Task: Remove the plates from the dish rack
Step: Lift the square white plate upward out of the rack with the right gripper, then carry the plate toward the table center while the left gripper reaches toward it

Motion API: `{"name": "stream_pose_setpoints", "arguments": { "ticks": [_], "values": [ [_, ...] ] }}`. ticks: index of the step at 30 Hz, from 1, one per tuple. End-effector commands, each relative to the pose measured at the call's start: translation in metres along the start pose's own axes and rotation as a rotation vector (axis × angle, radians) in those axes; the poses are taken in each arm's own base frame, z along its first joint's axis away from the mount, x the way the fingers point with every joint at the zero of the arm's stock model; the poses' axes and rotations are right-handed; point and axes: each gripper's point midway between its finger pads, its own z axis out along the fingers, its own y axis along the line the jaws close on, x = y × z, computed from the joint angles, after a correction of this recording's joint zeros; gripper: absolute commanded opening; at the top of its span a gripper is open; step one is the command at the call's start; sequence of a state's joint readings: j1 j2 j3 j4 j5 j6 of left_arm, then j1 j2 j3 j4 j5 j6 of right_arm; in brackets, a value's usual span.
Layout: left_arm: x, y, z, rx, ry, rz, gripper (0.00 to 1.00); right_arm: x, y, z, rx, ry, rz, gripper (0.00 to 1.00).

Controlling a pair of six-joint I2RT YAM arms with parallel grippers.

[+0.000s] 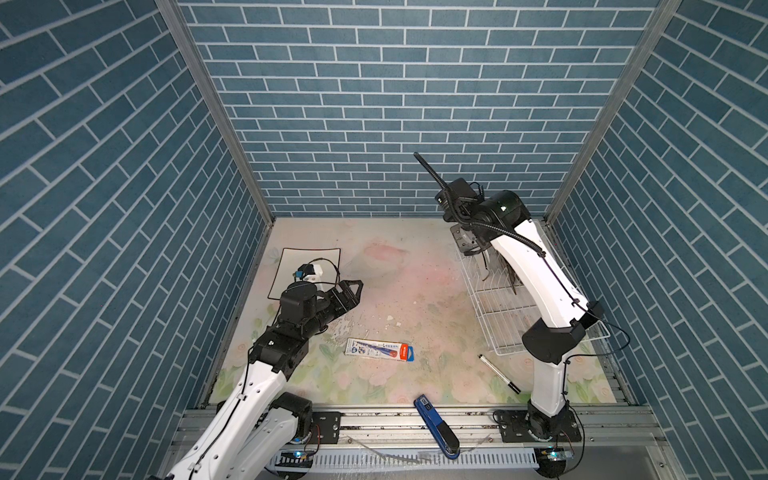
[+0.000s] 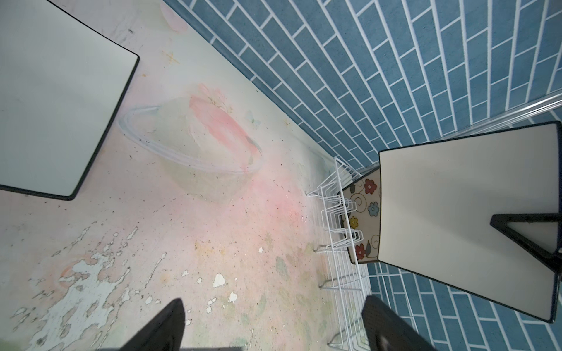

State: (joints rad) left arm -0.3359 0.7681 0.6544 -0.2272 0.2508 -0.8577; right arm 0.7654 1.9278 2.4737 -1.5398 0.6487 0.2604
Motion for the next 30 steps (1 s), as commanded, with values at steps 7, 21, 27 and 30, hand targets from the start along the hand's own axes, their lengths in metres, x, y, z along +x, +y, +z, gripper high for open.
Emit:
{"name": "stream_pose_setpoints", "arguments": {
  "ticks": [7,21,27,30],
  "values": [
    [-0.012,-0.051,-0.007,0.148,0.028,0.028,0.93,-0.018,-0.007,-0.054,-0.209,-0.237,0.163,0.0],
    [-0.008,-0.061,0.002,0.193,0.073,0.039,0.94,-0.003,0.029,-0.047,-0.653,-0.261,0.42,0.0],
    [-0.004,-0.065,0.009,0.211,0.11,0.058,0.94,0.008,0.04,-0.035,-0.772,-0.222,0.504,0.0],
    [-0.001,-0.064,0.014,0.221,0.131,0.053,0.94,0.013,0.051,-0.032,-0.843,-0.187,0.528,0.0]
  ]
}}
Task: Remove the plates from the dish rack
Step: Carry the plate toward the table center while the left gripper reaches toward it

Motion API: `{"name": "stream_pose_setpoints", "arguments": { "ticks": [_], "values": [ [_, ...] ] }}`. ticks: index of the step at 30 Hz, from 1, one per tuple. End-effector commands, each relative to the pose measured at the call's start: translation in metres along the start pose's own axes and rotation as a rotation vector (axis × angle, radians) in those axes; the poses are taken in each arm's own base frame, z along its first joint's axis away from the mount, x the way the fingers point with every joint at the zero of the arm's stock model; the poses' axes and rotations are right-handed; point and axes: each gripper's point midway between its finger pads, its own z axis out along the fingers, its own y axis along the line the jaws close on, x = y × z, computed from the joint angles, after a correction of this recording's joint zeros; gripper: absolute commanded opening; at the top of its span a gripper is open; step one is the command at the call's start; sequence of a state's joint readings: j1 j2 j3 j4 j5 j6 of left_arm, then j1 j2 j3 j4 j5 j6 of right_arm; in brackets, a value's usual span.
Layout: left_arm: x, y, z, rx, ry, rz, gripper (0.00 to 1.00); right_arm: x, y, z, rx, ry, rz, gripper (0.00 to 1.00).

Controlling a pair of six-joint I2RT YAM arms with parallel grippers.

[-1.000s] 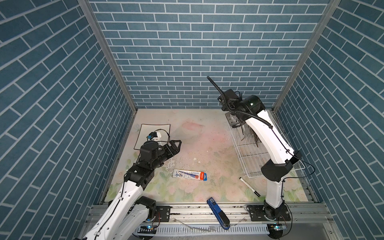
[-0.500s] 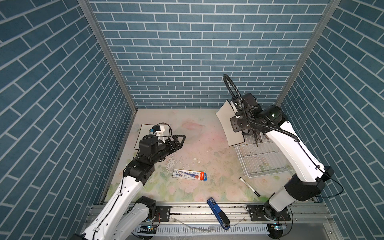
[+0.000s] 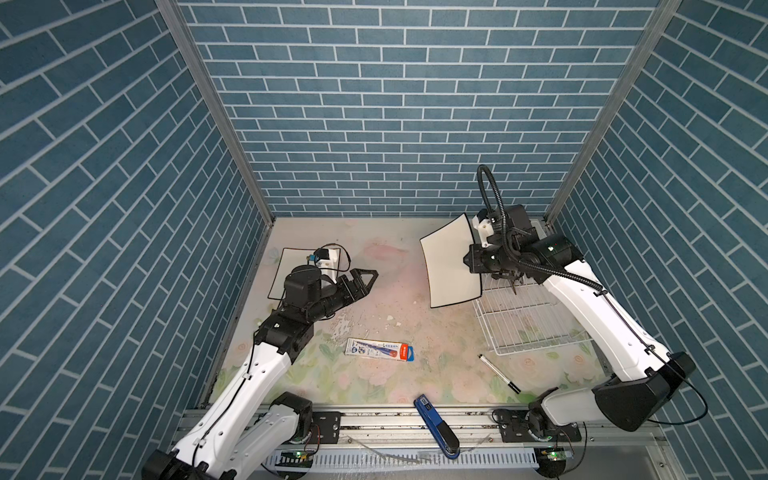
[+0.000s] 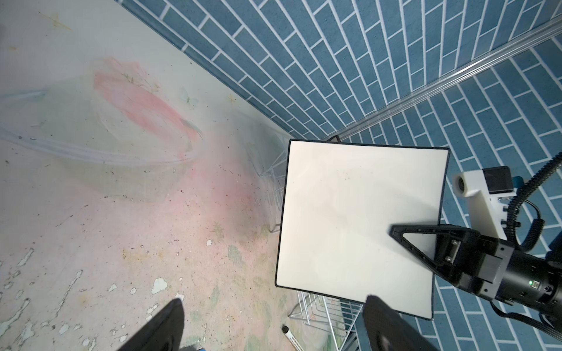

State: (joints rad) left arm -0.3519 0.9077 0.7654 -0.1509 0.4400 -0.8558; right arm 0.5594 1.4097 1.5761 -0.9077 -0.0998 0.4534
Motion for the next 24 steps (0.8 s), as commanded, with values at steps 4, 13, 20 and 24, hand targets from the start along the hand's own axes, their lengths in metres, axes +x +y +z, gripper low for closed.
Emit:
{"name": "stream_pose_setpoints", "arguments": {
  "ticks": [4,13,20,24],
  "values": [
    [0.003,-0.01,0.009,0.074,0.029,0.012,0.94,-0.025,0.045,-0.016,-0.281,-0.137,0.081,0.0],
    [0.01,-0.007,0.023,0.098,0.08,-0.002,0.94,-0.015,0.055,-0.007,-0.414,-0.105,0.116,0.0],
    [0.017,-0.008,0.033,0.114,0.143,0.01,0.94,-0.01,0.056,-0.006,-0.511,-0.088,0.139,0.0],
    [0.019,-0.016,0.041,0.145,0.202,0.006,0.94,-0.01,0.057,-0.009,-0.572,-0.099,0.164,0.0]
  ]
}}
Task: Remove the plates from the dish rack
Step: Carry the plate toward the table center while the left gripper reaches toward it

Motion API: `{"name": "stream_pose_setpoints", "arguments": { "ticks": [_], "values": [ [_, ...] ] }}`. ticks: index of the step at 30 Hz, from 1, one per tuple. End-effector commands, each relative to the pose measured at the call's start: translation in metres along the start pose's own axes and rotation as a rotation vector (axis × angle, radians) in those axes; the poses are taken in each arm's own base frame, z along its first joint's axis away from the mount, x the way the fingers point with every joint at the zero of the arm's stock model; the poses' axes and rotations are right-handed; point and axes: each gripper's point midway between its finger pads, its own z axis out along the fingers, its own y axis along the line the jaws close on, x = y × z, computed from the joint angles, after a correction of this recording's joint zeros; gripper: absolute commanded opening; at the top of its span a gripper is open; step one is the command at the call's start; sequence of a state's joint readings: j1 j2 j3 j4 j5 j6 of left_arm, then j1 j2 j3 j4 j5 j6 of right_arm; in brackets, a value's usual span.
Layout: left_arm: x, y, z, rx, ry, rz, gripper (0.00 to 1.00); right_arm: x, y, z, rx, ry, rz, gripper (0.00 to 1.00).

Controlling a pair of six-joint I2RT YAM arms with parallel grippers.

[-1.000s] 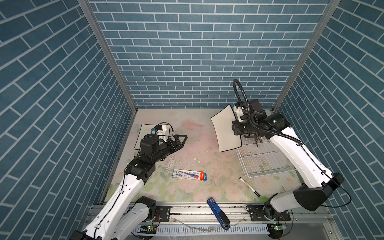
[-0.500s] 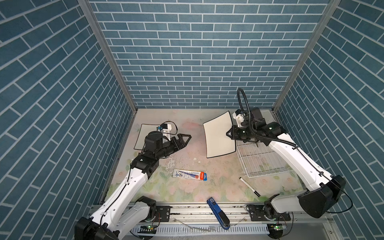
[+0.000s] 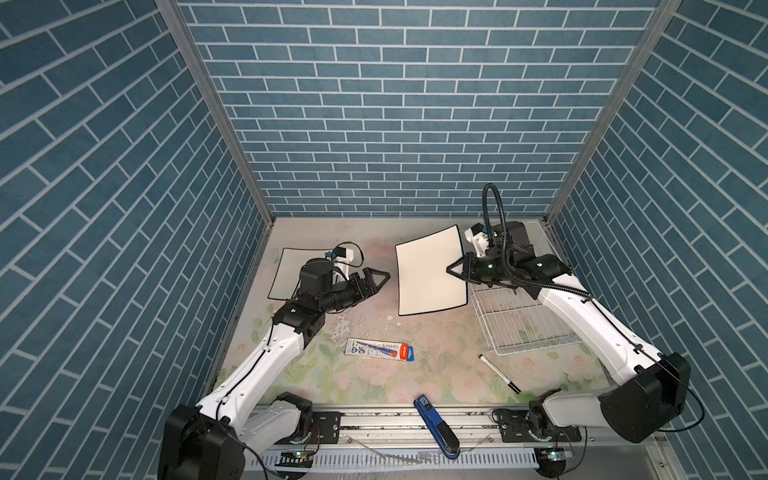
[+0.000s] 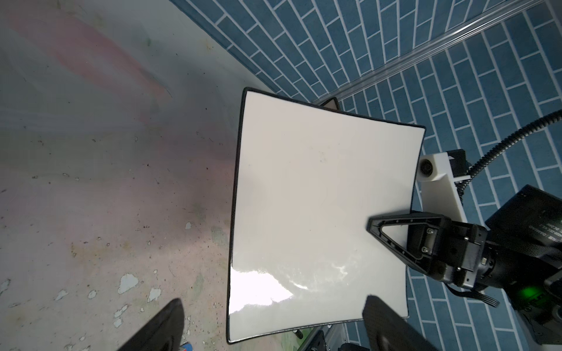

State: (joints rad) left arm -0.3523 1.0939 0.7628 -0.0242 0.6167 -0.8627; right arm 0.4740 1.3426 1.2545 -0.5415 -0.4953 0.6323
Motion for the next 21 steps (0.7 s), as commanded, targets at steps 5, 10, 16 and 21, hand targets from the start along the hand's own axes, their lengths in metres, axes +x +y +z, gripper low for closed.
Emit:
{"name": "stream_pose_setpoints", "arguments": {
  "ticks": [5,10,16,21],
  "values": [
    [-0.005,-0.026,0.008,0.087,0.056,0.052,0.94,-0.019,0.057,-0.033,-0.271,-0.112,-0.068,0.0],
    [-0.004,-0.032,0.009,0.12,0.071,0.066,0.94,-0.014,0.06,-0.037,-0.347,-0.085,-0.038,0.0],
    [-0.003,-0.041,0.009,0.158,0.094,0.075,0.93,-0.014,0.063,-0.04,-0.428,-0.076,-0.014,0.0],
    [-0.005,-0.047,0.01,0.185,0.103,0.065,0.93,-0.015,0.066,-0.043,-0.489,-0.071,-0.004,0.0]
  ]
}}
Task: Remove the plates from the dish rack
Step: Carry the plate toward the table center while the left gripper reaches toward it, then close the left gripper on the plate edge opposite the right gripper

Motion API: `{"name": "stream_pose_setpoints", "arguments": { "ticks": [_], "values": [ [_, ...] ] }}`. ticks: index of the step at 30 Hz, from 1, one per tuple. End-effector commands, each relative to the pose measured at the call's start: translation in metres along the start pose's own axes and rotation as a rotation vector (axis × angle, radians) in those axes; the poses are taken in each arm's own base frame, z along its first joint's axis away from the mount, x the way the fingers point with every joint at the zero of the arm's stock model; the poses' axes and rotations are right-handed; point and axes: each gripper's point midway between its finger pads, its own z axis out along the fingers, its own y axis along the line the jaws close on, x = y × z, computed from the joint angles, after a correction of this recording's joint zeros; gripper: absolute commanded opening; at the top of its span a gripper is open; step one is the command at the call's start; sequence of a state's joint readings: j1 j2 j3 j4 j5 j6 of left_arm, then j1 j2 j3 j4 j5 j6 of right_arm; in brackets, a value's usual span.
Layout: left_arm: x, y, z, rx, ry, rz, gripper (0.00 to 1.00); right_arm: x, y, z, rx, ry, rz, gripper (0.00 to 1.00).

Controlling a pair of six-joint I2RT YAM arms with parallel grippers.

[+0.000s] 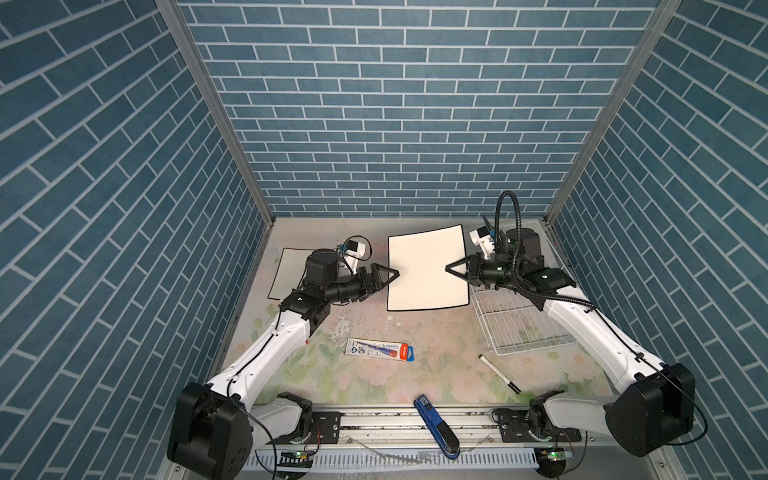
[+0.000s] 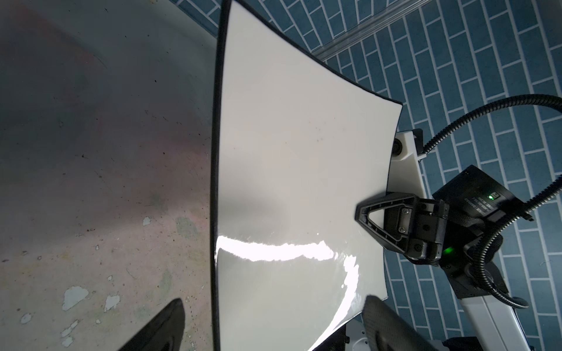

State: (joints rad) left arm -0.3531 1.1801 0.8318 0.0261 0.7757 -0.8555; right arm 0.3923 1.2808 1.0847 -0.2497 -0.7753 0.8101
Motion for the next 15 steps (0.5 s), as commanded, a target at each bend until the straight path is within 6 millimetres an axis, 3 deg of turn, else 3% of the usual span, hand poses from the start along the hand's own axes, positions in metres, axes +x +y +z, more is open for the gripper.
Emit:
{"name": "stream_pose_setpoints", "arguments": {
  "ticks": [1,7,15],
  "values": [
    [-0.008,-0.021,0.001,0.064,-0.001,0.036,0.93,-0.008,0.057,-0.019,-0.221,-0.035,-0.111,0.0],
    [-0.017,-0.037,0.001,0.134,-0.022,0.022,0.91,-0.004,0.062,-0.024,-0.262,-0.018,-0.114,0.0],
    [-0.019,-0.045,0.0,0.164,-0.022,0.011,0.89,-0.008,0.073,-0.027,-0.343,-0.021,-0.104,0.0]
  ]
}}
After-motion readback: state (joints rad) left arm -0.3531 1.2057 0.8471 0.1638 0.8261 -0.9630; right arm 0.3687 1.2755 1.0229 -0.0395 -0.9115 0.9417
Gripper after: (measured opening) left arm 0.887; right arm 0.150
